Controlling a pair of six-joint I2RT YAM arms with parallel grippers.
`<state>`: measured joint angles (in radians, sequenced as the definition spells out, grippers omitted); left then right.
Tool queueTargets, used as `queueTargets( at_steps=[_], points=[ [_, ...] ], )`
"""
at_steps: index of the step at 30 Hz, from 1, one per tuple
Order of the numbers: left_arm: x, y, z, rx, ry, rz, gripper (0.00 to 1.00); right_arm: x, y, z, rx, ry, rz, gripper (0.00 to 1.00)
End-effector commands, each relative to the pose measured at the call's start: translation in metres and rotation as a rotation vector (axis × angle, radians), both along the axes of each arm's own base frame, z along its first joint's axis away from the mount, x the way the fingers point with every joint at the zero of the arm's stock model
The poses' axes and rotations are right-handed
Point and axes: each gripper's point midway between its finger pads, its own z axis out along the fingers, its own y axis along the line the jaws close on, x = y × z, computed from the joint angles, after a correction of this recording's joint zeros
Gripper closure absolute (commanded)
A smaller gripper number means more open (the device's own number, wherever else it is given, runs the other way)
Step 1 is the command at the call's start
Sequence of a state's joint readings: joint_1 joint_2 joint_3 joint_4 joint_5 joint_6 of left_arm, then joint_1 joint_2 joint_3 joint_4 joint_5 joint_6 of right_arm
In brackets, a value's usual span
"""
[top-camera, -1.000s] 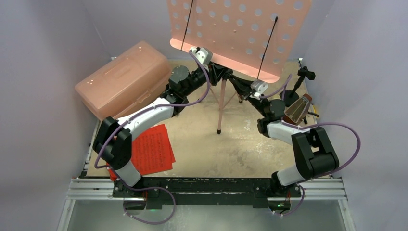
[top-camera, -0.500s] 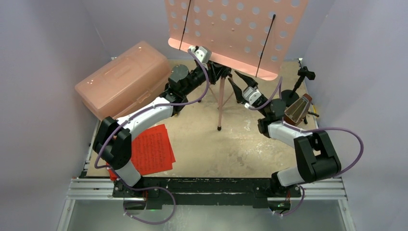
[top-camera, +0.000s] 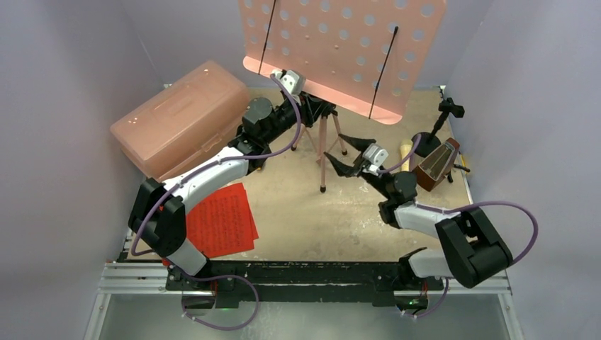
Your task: Pack up the instrument practice props
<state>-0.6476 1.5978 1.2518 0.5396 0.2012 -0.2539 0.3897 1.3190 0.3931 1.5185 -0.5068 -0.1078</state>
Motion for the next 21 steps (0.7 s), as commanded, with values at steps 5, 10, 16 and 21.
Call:
queueTargets(
  at_steps=[5,10,16,21],
  points=[
    [-0.026,0.006,0.024,-0.063,0.037,-0.044,1.0,0.0,0.003,0.003,0.307,0.12,-0.029,0.33],
    [-0.03,0.003,0.018,-0.052,0.057,-0.054,1.0,-0.001,0.006,-0.002,0.382,0.122,0.02,0.38],
    [-0.031,0.004,0.013,-0.042,0.066,-0.053,1.0,0.001,0.015,-0.004,0.355,0.103,0.052,0.58],
    [-0.033,0.003,0.013,-0.035,0.065,-0.058,1.0,0.009,0.02,0.009,0.309,0.057,0.035,1.0]
  ],
)
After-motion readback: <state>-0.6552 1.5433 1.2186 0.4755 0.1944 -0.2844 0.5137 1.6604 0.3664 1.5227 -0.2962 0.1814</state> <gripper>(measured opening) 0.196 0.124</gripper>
